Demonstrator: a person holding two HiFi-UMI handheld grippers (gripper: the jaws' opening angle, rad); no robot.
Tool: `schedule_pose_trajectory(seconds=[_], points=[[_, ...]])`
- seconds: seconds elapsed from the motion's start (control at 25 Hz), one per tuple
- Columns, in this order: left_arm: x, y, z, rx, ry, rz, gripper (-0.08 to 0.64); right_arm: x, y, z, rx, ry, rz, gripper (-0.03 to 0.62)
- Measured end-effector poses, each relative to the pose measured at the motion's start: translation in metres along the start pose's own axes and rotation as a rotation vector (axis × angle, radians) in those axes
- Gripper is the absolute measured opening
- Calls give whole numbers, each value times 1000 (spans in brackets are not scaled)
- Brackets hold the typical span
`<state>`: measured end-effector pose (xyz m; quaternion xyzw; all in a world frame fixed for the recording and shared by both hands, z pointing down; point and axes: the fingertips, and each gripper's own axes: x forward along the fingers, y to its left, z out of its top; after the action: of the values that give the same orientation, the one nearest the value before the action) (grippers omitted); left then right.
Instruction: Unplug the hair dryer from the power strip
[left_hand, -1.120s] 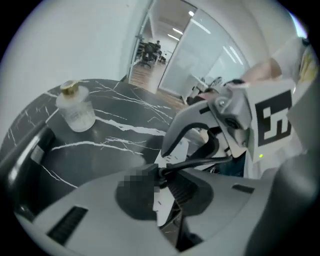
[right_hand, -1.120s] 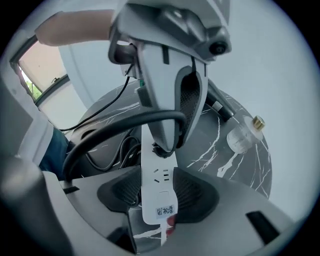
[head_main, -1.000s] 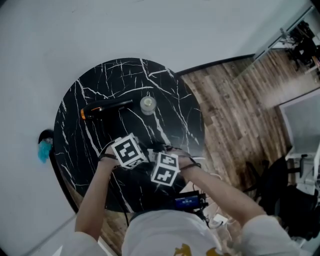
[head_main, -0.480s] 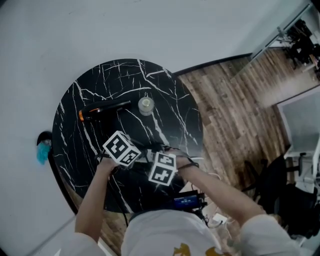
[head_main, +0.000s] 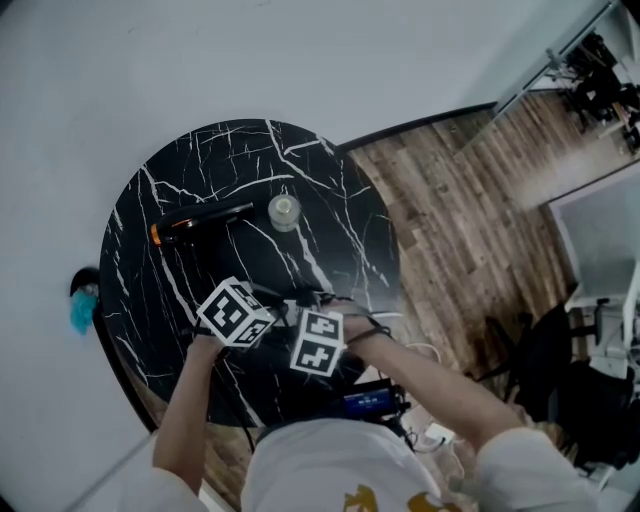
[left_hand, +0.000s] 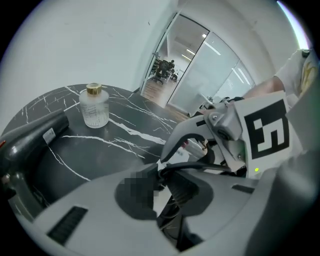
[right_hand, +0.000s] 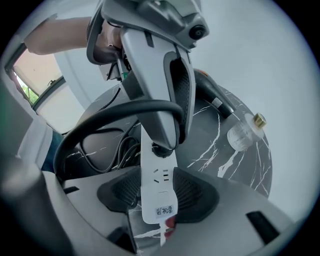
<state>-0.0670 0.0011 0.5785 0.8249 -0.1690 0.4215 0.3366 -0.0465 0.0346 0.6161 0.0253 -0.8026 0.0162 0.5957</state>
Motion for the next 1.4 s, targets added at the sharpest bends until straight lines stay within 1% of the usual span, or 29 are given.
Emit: schedule_pose_trajectory(seconds=[0.2,0.4,0.76,0.84,0.96,1.04,1.16,1.24,1.32,1.4], points=[[-6,-1,2,8,-8,4,48,0,1,1,2,-1,4,196],[-10,0,4,-12,-25,12,37,1,1,1,-8,20,-5,196],[-12,-6,0,13,-23,24,36,2,1,1,-46,18,-33,196],[-12,-6,0,8,-30,29,35,3,2,1,-42,18,-35,196],[-13,-7,0,1,-32,34,36,3,1,2,-45,42,-25,196],[-14,-9,-1,15,-19,35,37,3,2,2,-52,33,-32,196],[-15,-9,-1,14,-34,44,37,3,3,2,-58,25,-42,196],[-15,-7,0,27,-33,51,37,4,1,4,-58,25,-44,196],[-14,-5,1,56,-23,67,37,4,2,4,-55,20,-38,196],[-10,-7,-3,128,6,88,37,3,6,0,-72,-8,-16,196]])
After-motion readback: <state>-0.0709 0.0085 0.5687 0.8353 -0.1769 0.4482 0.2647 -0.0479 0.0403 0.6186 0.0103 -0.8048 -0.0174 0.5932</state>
